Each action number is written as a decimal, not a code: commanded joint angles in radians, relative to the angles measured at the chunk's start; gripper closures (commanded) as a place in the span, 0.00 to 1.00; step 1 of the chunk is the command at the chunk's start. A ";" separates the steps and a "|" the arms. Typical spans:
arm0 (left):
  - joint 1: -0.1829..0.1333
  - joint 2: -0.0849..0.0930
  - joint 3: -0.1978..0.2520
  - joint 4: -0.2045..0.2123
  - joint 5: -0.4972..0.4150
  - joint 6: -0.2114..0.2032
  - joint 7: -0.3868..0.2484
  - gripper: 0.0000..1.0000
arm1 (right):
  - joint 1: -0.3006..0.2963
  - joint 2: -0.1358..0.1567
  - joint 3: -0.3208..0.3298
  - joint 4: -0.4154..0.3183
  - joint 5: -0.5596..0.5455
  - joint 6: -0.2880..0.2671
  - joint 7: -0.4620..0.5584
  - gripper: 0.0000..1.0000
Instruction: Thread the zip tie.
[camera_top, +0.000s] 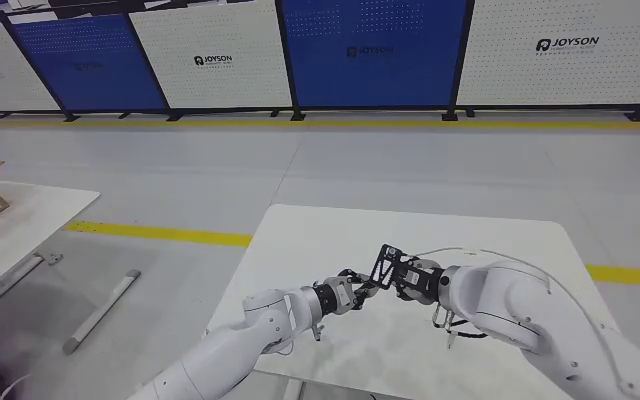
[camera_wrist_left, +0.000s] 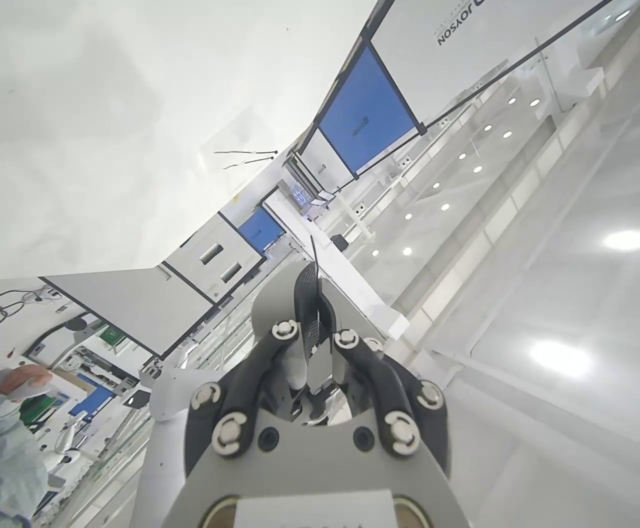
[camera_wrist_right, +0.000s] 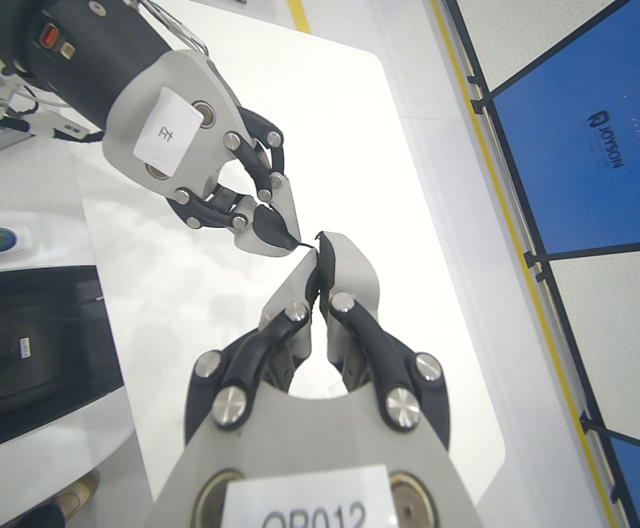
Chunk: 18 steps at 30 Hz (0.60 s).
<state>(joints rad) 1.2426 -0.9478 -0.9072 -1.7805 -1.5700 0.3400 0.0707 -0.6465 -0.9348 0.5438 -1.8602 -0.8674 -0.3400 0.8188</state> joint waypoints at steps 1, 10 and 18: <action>0.000 0.001 0.002 -0.002 0.000 0.000 -0.001 1.00 | -0.003 0.000 0.000 0.001 0.000 0.001 -0.004 1.00; -0.025 0.014 0.011 -0.002 0.005 0.000 0.044 1.00 | -0.064 0.006 0.072 0.013 0.052 0.000 -0.077 0.00; -0.002 0.010 0.060 -0.029 0.360 -0.140 0.131 1.00 | -0.169 0.030 0.207 0.072 0.293 0.060 -0.102 0.00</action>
<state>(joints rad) 1.2341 -0.9357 -0.8569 -1.8079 -1.2911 0.2407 0.1941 -0.8009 -0.9065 0.7321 -1.8012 -0.6304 -0.2881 0.7246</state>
